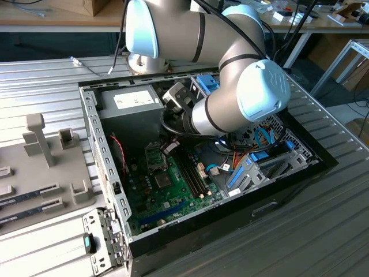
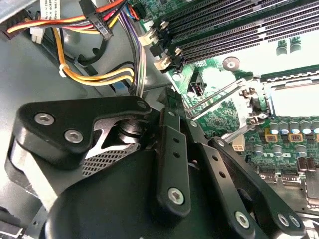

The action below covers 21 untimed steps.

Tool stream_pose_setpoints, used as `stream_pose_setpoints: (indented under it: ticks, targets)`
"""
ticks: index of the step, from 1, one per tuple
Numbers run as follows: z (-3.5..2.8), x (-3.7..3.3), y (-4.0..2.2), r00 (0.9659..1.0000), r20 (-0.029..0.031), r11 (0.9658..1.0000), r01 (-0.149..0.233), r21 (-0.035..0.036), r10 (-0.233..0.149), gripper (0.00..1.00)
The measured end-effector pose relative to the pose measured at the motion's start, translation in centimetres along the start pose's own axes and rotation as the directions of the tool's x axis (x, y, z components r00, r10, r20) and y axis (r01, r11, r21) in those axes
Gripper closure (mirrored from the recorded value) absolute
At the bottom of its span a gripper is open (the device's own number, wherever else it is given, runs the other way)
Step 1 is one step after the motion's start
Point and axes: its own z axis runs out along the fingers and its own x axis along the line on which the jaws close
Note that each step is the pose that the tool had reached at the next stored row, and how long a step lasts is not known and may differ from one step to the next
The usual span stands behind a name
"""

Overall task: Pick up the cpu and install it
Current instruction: 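Close the cpu cover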

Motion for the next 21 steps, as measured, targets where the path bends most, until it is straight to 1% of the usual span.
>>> stream_pose_setpoints:
  ticks: [4,10,13,16,19,21]
  targets:
    - [-0.32,0.04,0.11,1.0,0.0038,1.0,0.002,-0.0057,-0.002,0.89]
    - [-0.77,0.08,0.32,1.0,0.008,0.9999,0.003,-0.0107,-0.003,0.89]
    - [-1.0,0.17,0.39,0.9999,0.0126,0.9998,0.005,-0.017,-0.005,0.89]
    - [-1.08,0.2,0.42,0.9999,0.0158,0.9997,0.006,-0.0217,-0.006,0.89]
    - [-1.15,0.22,0.43,0.9998,0.0166,0.9997,0.007,-0.023,-0.007,0.89]
    - [-1.36,0.21,0.55,0.9998,0.0176,0.9997,0.007,-0.0238,-0.007,0.89]
